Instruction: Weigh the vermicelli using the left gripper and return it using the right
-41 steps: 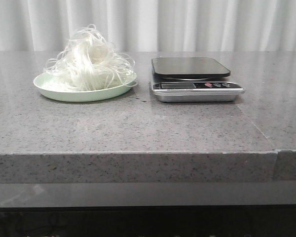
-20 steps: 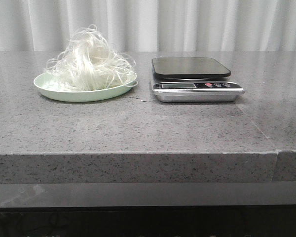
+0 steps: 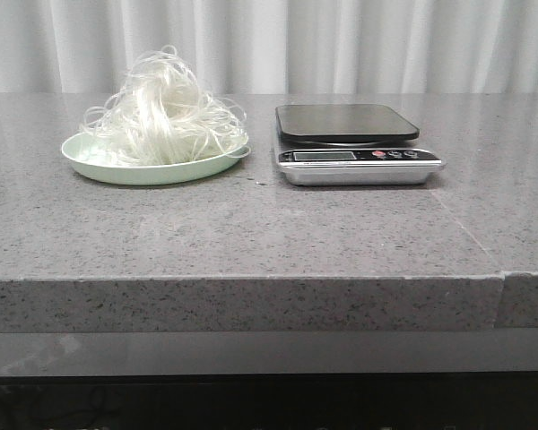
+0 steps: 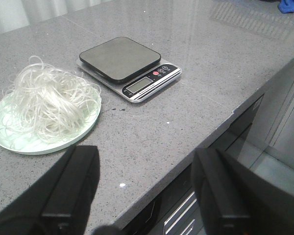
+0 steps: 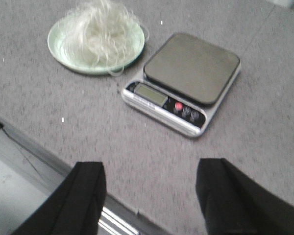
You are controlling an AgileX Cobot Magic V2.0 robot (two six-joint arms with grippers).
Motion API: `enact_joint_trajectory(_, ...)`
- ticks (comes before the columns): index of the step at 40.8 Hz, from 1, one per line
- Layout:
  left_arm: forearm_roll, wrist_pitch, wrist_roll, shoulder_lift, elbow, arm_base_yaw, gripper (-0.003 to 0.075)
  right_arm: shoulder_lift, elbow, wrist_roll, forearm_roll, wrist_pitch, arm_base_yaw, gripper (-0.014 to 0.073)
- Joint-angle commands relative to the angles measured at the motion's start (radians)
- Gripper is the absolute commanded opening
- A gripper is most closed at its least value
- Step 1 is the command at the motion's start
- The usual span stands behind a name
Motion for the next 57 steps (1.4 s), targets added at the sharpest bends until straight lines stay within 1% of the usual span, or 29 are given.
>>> enact_joint_trajectory(1, -0.010, -0.075, -0.001, 0.004, -0.026, 0.000, 0.0470, -0.058, 0.010, -0.002, -0.014, -0.012, -0.006, 0.0510)
enact_joint_trajectory(9, -0.010, -0.075, -0.001, 0.004, -0.026, 0.000, 0.0470, -0.117, 0.044, -0.002, -0.014, 0.008, -0.006, 0.0510)
enact_joint_trajectory(14, -0.010, -0.075, -0.001, 0.004, -0.026, 0.000, 0.0470, -0.118, 0.045, -0.002, -0.015, 0.009, -0.006, 0.0485)
enact_joint_trajectory(16, -0.010, -0.075, -0.001, 0.004, -0.026, 0.000, 0.0470, -0.118, 0.045, -0.002, -0.015, 0.009, -0.006, 0.0449)
enact_joint_trajectory(20, -0.010, -0.075, -0.001, 0.004, -0.026, 0.000, 0.0470, -0.118, 0.045, -0.002, -0.015, 0.009, -0.006, 0.0344)
enact_joint_trajectory(25, -0.010, -0.075, -0.001, 0.004, -0.026, 0.000, 0.0470, -0.118, 0.045, -0.002, -0.015, 0.009, -0.006, 0.0237)
enact_joint_trajectory(31, -0.010, -0.075, -0.001, 0.004, -0.026, 0.000, 0.0470, -0.118, 0.045, -0.002, -0.015, 0.009, -0.006, 0.0165)
enact_joint_trajectory(34, -0.010, -0.075, -0.001, 0.004, -0.026, 0.000, 0.0470, -0.118, 0.045, -0.002, -0.015, 0.009, -0.006, 0.0148)
enact_joint_trajectory(54, -0.010, -0.075, -0.001, 0.004, -0.026, 0.000, 0.0470, -0.118, 0.045, -0.002, -0.015, 0.001, -0.006, 0.0150)
enact_joint_trajectory(57, -0.010, -0.075, -0.001, 0.004, -0.026, 0.000, 0.0454, -0.118, 0.045, -0.002, -0.015, 0.001, -0.006, 0.0150)
